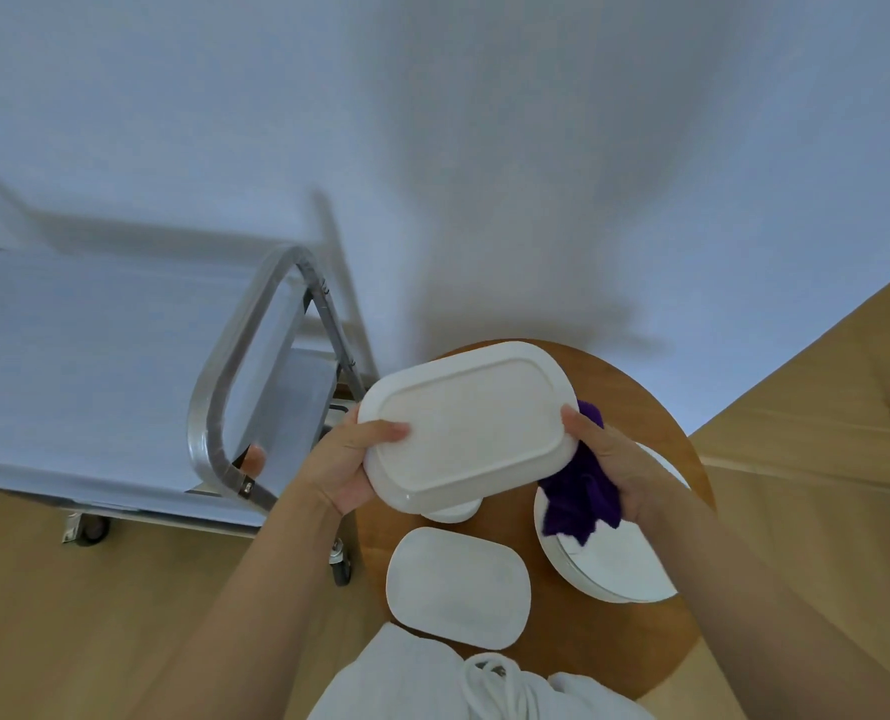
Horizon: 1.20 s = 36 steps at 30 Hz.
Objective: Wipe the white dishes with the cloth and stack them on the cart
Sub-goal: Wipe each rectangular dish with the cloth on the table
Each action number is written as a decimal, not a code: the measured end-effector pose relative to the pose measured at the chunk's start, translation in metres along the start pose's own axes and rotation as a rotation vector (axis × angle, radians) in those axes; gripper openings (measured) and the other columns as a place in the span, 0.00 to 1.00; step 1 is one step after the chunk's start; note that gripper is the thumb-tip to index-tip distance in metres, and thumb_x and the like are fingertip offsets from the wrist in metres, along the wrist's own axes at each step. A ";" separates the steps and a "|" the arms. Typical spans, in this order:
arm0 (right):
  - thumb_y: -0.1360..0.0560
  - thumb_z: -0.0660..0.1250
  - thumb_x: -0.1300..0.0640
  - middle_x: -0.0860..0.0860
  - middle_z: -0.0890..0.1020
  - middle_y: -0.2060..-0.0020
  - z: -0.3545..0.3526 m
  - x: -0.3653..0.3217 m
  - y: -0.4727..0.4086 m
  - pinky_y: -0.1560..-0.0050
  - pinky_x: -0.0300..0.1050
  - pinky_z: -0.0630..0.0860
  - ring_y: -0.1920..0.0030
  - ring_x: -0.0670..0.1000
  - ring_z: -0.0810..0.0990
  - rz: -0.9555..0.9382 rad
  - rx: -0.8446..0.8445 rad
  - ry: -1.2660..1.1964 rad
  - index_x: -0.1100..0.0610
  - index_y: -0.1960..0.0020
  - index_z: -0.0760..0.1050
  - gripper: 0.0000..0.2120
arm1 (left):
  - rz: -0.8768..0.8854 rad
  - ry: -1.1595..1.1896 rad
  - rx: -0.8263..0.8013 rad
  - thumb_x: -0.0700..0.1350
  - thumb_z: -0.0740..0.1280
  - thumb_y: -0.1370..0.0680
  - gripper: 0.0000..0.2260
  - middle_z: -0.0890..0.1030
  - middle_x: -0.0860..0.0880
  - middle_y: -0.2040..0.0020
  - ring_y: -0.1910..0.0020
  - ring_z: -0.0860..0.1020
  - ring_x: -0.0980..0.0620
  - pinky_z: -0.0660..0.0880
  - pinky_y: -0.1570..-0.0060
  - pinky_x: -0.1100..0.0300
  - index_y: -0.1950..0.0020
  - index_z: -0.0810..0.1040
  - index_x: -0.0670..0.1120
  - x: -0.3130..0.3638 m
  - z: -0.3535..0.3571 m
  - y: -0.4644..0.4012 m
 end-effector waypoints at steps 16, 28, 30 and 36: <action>0.28 0.66 0.43 0.54 0.79 0.46 0.086 -0.010 0.009 0.44 0.53 0.69 0.45 0.55 0.75 -1.155 0.322 1.170 0.59 0.44 0.77 0.22 | 0.201 -0.719 -0.010 0.38 0.69 0.25 0.11 0.83 0.41 0.51 0.50 0.81 0.40 0.77 0.46 0.39 0.44 0.79 0.43 0.003 0.063 0.007; 0.30 0.58 0.36 0.48 0.74 0.48 0.012 -0.014 -0.034 0.55 0.38 0.69 0.51 0.48 0.74 -0.781 0.461 0.691 0.57 0.36 0.69 0.31 | 0.229 -0.453 0.000 0.39 0.73 0.39 0.21 0.83 0.45 0.50 0.47 0.80 0.42 0.80 0.51 0.44 0.47 0.80 0.48 0.021 0.052 0.021; 0.30 0.59 0.34 0.48 0.75 0.45 0.006 -0.012 -0.042 0.53 0.39 0.71 0.49 0.48 0.75 -0.688 0.477 0.602 0.55 0.34 0.66 0.33 | 0.220 -0.369 0.010 0.38 0.73 0.39 0.23 0.83 0.43 0.48 0.46 0.80 0.40 0.80 0.53 0.46 0.44 0.80 0.46 0.020 0.052 0.019; 0.29 0.69 0.44 0.53 0.77 0.46 0.012 0.000 -0.049 0.50 0.47 0.76 0.48 0.52 0.78 -0.543 0.537 0.281 0.54 0.38 0.69 0.24 | 0.207 -0.064 0.113 0.34 0.73 0.37 0.27 0.82 0.42 0.44 0.43 0.79 0.38 0.80 0.50 0.44 0.39 0.77 0.45 0.004 0.062 0.007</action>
Point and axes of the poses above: each hand's wrist, its own y-axis away from the middle knuckle, its own z-axis out of the palm, x = y × z, the point moved 2 cm from there along -y, towards the middle knuckle
